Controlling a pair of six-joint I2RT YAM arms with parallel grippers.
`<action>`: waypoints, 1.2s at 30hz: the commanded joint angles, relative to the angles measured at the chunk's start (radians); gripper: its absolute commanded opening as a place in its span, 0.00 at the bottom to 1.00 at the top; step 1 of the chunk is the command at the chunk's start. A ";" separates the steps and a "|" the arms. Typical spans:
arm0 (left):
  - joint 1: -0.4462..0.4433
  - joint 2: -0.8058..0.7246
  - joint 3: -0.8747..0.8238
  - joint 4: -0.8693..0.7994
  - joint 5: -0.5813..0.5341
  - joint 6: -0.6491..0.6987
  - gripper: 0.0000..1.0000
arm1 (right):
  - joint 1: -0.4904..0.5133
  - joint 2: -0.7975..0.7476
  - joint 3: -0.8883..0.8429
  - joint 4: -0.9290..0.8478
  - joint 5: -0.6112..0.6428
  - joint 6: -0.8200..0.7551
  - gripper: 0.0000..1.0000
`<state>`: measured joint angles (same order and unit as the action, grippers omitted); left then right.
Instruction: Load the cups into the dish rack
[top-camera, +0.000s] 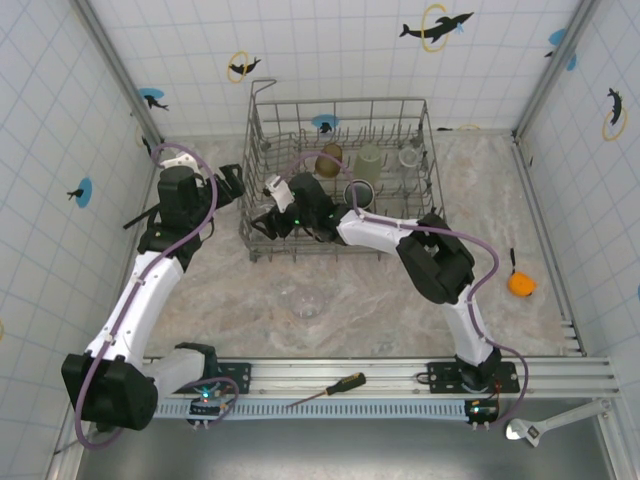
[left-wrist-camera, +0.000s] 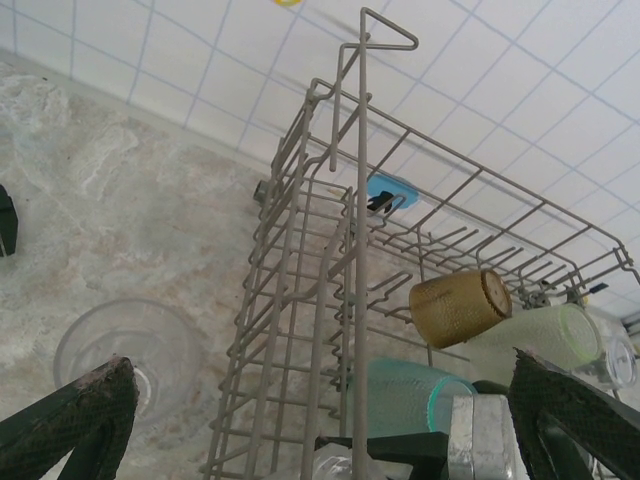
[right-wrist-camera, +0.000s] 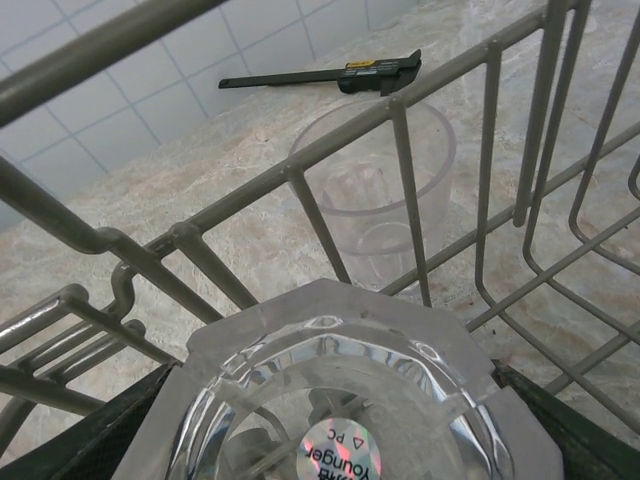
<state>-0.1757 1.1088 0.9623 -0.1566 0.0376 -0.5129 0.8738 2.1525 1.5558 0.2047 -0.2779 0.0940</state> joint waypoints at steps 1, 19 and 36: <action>0.006 0.009 -0.002 -0.003 0.008 -0.016 0.97 | 0.036 -0.020 -0.016 -0.010 0.040 -0.042 0.72; 0.009 0.017 -0.001 0.014 0.022 -0.035 0.97 | 0.042 -0.063 -0.010 -0.008 0.043 -0.062 0.93; 0.009 0.019 0.006 -0.009 -0.016 -0.056 0.97 | 0.010 -0.233 -0.110 0.037 0.082 -0.073 1.00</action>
<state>-0.1745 1.1210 0.9623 -0.1532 0.0395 -0.5541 0.8940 2.0125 1.4784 0.1787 -0.2031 0.0078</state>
